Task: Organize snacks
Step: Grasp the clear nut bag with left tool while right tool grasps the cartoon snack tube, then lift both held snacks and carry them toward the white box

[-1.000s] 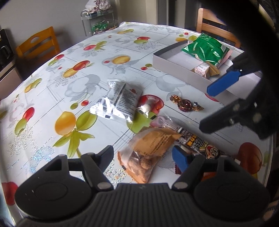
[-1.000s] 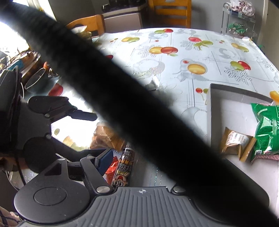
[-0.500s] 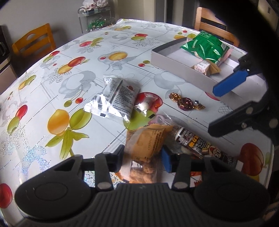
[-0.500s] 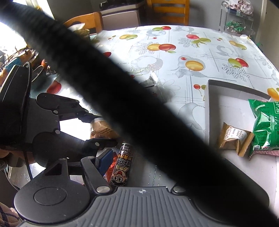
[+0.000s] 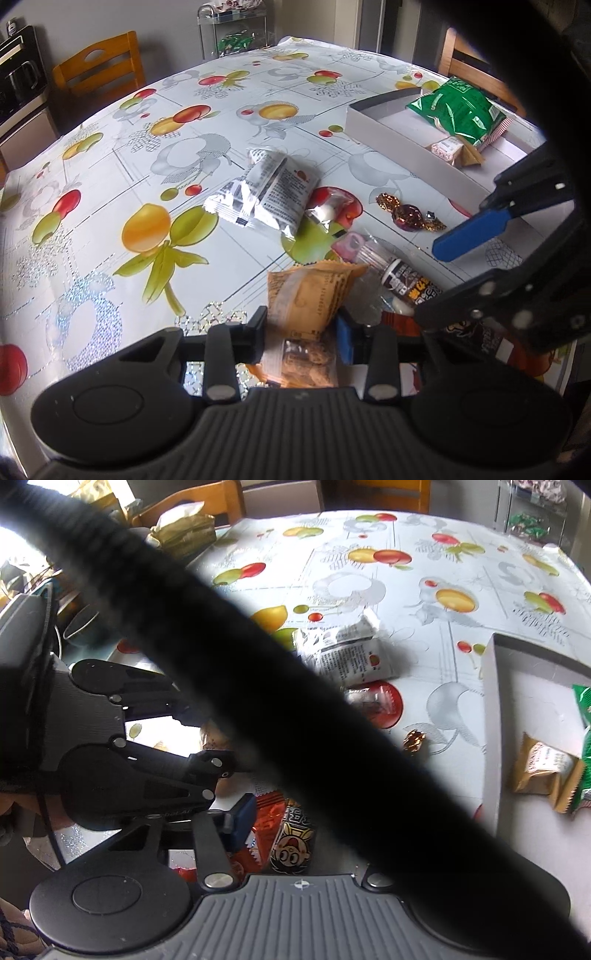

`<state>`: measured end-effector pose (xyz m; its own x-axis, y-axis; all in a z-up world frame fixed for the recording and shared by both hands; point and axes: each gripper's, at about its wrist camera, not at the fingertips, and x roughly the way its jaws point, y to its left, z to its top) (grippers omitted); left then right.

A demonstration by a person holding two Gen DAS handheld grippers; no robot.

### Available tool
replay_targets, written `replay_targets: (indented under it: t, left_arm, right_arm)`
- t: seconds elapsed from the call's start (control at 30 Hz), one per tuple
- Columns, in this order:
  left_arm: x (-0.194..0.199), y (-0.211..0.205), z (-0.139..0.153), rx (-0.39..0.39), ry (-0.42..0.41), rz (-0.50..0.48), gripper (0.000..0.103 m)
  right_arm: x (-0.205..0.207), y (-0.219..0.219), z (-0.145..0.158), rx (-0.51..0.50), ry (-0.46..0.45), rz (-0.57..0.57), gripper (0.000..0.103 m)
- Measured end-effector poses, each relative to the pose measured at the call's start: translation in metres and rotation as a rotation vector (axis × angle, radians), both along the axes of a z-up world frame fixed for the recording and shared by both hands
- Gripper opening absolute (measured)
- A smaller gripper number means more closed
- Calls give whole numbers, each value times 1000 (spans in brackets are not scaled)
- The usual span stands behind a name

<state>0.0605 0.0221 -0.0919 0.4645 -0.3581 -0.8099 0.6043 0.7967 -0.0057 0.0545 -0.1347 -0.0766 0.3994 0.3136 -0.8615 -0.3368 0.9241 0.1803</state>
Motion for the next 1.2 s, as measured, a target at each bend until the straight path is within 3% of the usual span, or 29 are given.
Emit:
replay_targets:
  t: [0.13, 0.2, 0.57, 1.2]
  left_arm:
    - [-4, 1, 3, -1, -4, 3, 35]
    - [-5, 2, 4, -1, -8, 5, 35]
    - [-6, -1, 6, 4, -11, 15, 35]
    - [-6, -16, 16, -5, -14, 64, 35]
  right_arm:
    - [4, 1, -5, 7, 17, -9, 48]
    - [6, 3, -9, 8, 31, -6, 40]
    - [10, 2, -20, -2, 67, -11, 28]
    - [13, -9, 1, 1, 17, 12, 26]
